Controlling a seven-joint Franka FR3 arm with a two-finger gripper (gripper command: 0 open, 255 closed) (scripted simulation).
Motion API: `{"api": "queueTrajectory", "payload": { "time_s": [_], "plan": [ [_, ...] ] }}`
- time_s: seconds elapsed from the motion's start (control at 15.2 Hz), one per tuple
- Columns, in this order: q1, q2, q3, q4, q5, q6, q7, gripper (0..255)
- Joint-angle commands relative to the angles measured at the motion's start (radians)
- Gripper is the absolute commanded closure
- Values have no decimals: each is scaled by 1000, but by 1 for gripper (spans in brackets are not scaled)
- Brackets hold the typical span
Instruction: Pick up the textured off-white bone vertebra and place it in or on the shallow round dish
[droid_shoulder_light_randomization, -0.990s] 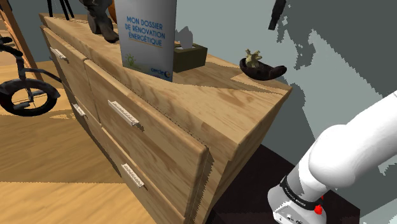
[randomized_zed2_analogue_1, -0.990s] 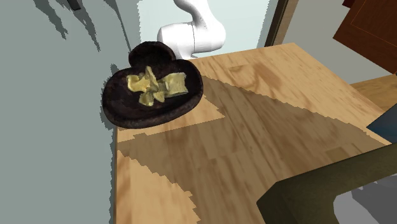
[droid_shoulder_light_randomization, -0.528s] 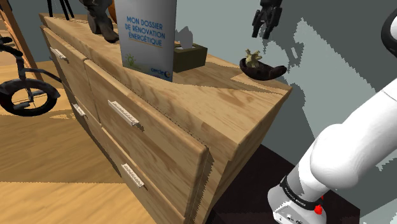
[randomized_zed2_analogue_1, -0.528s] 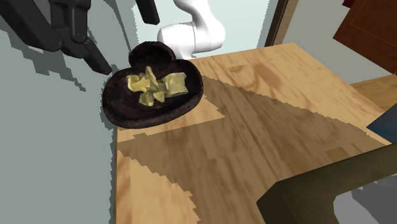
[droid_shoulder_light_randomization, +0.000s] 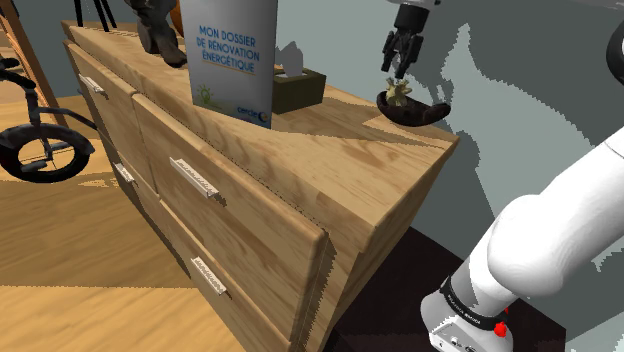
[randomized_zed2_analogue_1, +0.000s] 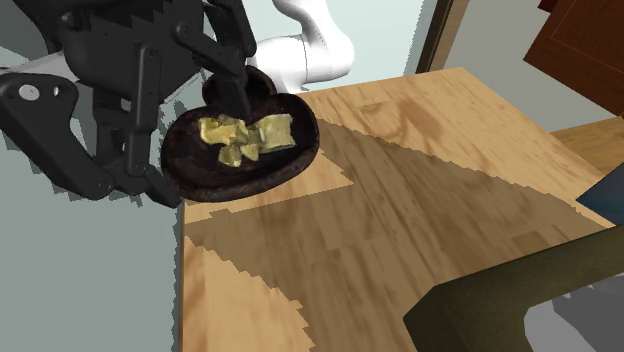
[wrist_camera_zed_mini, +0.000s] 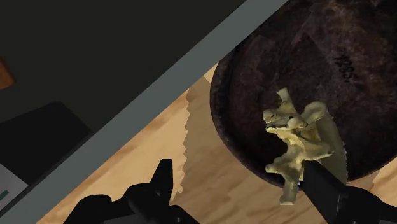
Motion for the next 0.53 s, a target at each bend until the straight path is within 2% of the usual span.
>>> {"api": "queueTrajectory", "payload": {
  "time_s": [0.0,0.33,0.4,0.46],
  "plan": [
    [-11,10,-13,-18,0,-166,8,0],
    [-14,10,-10,-18,1,-166,7,0],
    [-15,10,-12,-17,0,-168,5,255],
    [-15,20,-13,-8,3,-166,2,255]
  ]
}}
